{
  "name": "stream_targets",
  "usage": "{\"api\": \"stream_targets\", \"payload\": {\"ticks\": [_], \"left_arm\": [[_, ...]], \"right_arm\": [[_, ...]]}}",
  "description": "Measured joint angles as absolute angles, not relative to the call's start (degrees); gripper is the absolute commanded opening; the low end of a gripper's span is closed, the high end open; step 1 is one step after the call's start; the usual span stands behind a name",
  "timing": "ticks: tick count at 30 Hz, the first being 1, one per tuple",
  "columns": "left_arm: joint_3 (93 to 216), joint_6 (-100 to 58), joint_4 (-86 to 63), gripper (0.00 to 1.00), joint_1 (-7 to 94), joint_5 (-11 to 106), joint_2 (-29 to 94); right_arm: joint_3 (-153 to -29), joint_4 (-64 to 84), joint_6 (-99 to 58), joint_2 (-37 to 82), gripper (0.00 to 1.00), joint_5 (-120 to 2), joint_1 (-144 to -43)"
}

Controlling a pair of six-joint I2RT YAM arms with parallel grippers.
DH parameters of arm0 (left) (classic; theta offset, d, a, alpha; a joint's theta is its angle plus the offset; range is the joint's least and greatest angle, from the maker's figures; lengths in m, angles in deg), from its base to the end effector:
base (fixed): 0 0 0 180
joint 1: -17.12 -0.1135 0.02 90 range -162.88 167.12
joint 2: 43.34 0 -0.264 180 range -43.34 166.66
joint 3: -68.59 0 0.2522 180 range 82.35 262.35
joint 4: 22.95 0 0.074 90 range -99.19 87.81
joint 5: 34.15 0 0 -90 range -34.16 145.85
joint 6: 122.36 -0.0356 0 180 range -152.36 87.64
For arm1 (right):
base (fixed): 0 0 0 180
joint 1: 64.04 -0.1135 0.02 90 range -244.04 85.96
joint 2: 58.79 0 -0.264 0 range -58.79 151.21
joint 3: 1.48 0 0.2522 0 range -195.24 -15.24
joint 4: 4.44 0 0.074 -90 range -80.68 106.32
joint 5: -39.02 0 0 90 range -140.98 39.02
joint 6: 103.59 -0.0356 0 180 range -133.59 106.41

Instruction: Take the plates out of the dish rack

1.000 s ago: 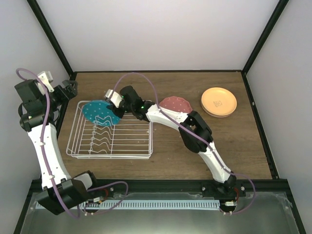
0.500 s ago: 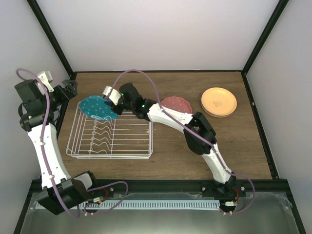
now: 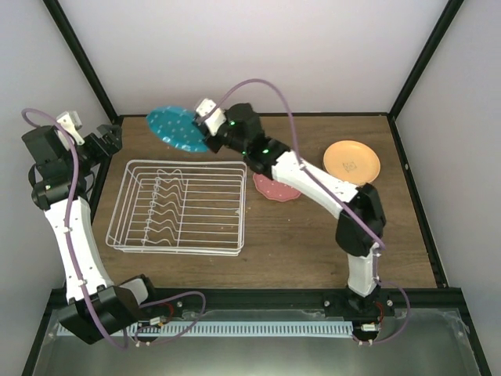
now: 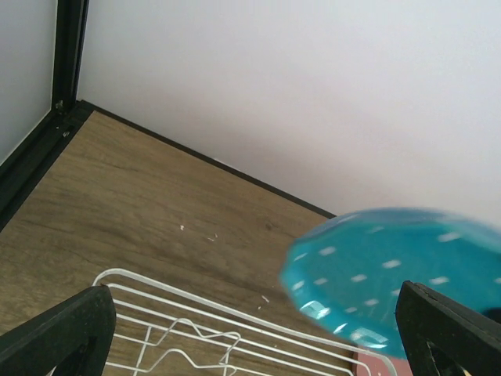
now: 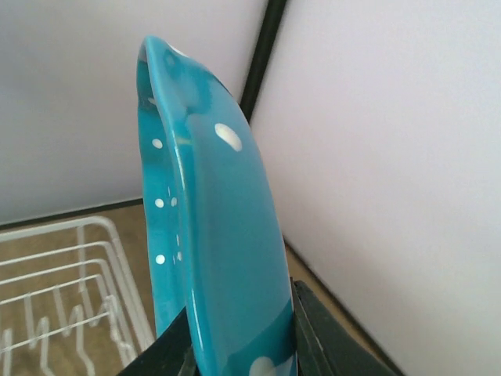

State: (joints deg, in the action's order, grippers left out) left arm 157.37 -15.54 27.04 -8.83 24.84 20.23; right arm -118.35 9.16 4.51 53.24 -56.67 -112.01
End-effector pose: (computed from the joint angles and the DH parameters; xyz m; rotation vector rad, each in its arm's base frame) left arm 0.2108 0.0822 0.4135 -0.3854 1.9251 -0.4362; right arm 0.3177 0.3578 0.3628 -1.0132 1.4217 0.4693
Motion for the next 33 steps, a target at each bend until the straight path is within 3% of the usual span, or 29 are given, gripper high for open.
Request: {"api": "stream_targets", "payload": {"ticks": [8, 19, 28, 33], "left_arm": [[157.66, -14.36, 25.60, 1.00, -8.83, 24.82, 22.28], [157.66, -13.22, 23.41, 1.00, -8.83, 24.67, 23.96], [157.66, -13.13, 23.44, 1.00, -8.83, 24.03, 24.86], [157.68, -13.33, 23.48, 1.00, -8.83, 23.73, 24.86]], "right_arm": [[-111.84, 9.09, 0.65, 39.93, 0.01, -52.12, -103.20], [-105.83, 28.90, -26.39, 33.33, 0.01, -45.50, -83.07], [-86.57, 37.53, -39.55, 31.47, 0.01, -56.15, -79.40], [-84.41, 37.73, -42.68, 31.52, 0.01, -60.82, -79.33]]}}
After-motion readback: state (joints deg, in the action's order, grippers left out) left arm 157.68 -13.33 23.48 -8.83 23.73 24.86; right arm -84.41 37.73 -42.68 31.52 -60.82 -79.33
